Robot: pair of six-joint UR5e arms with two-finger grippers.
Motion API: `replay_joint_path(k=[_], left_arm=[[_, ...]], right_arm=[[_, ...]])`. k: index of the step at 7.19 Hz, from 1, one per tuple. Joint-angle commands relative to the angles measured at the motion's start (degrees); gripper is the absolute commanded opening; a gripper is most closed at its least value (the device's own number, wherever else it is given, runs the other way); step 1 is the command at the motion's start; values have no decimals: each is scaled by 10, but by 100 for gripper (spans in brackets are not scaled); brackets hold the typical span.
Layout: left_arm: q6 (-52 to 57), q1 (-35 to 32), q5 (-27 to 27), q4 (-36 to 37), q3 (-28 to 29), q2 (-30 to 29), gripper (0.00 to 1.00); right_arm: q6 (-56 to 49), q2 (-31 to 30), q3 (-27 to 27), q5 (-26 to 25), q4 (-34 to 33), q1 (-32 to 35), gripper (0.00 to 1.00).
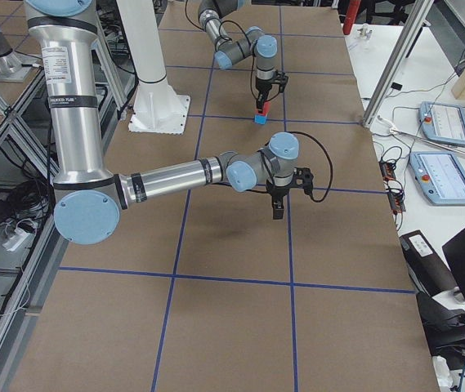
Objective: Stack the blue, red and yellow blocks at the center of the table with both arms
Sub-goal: 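Lower the red cube onto the blue cube with the left gripper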
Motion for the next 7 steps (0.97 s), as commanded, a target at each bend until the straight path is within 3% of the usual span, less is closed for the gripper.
replay_joint_path(k=[1,4,5,6,7], left_arm=[[0,-2,0,0,-2,0,0],[0,-2,0,-1,-2,2,0],[-1,-1,0,-1,-2,2,16],[-1,-1,0,-1,-2,2,53],[-1,-1,8,-1,-2,3,71]], right_arm=[[0,0,0,-1,0,0,100],[2,0,1,-1,0,0,100],[1,-1,2,-1,0,1,100],[2,-1,1,-1,0,0,100],[1,-1,1,-1,0,1,100]])
